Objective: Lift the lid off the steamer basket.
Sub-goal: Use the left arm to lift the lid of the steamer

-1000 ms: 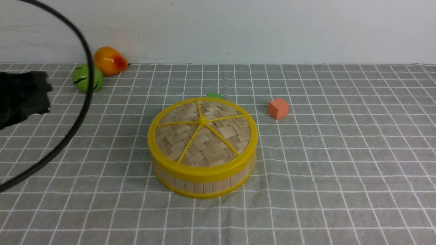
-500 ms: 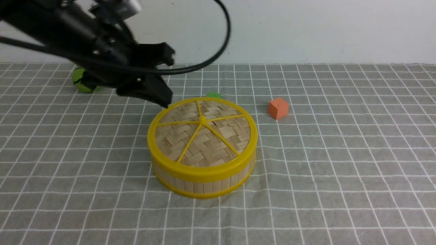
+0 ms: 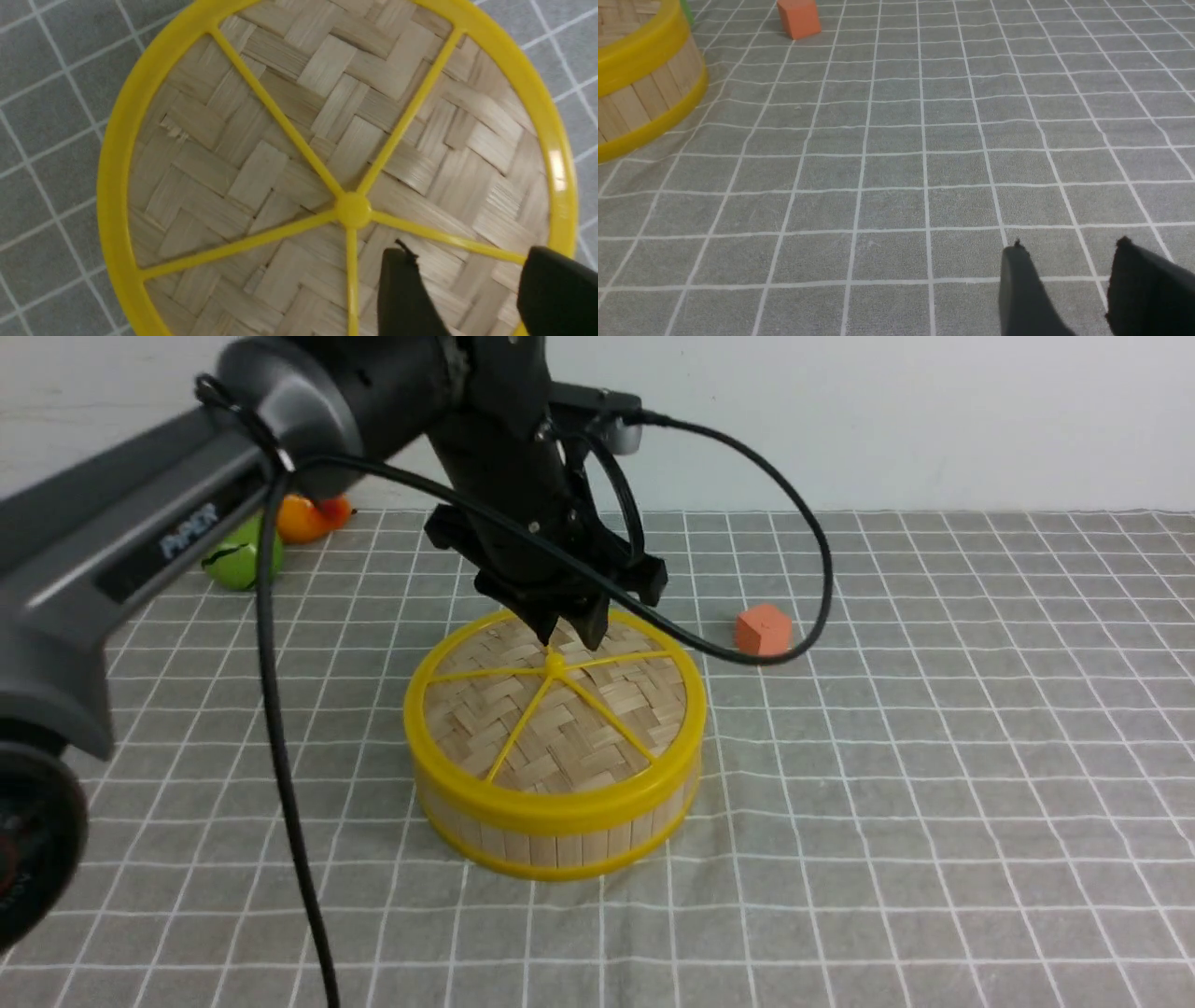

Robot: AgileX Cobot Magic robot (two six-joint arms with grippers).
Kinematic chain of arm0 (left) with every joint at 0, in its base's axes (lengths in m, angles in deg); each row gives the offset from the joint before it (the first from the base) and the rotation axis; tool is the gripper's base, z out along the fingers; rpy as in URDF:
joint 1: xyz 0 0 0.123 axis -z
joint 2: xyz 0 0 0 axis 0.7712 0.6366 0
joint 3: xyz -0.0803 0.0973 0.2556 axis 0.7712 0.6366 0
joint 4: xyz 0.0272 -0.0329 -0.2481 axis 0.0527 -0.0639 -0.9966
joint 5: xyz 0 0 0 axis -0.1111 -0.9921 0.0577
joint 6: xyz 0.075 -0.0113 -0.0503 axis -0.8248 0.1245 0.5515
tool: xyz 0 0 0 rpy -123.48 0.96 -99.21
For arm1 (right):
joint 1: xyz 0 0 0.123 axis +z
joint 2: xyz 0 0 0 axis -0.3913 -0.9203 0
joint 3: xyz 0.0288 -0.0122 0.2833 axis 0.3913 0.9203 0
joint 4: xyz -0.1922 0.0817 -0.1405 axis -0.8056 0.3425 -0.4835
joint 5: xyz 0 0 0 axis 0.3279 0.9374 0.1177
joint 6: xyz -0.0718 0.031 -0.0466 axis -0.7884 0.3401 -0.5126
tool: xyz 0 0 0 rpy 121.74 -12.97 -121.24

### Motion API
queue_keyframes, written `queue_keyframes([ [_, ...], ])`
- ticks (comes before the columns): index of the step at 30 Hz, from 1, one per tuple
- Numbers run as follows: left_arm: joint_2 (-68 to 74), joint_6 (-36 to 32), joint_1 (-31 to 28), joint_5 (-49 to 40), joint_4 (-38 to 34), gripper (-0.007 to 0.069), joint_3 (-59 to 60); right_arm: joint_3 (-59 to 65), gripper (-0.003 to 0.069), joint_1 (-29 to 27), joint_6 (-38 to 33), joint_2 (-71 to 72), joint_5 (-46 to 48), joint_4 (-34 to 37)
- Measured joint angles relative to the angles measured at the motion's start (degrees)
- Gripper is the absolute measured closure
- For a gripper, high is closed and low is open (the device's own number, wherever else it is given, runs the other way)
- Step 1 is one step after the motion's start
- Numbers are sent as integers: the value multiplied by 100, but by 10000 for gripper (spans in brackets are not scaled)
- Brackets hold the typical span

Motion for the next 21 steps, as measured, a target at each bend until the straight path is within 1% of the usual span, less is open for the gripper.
queue_keyframes([
  [4,251,0,2,164,265,235,0,0,417,0,0,0,0,0],
  [10,479,0,2,305,501,251,0,0,417,0,0,0,0,0],
  [15,546,0,2,380,526,320,-11,0,417,0,0,0,0,0],
  [16,546,12,2,369,526,348,-30,0,417,0,0,0,0,0],
  [17,546,13,2,369,526,356,-30,0,417,0,0,0,0,0],
  [18,546,18,2,341,526,390,-30,0,417,0,0,0,0,0],
  [19,546,18,2,326,526,394,-30,0,417,0,0,0,0,0],
  [20,546,18,2,311,526,415,-30,0,417,0,0,0,0,0],
  [21,546,18,2,287,557,450,-38,0,417,0,0,0,0,0],
])
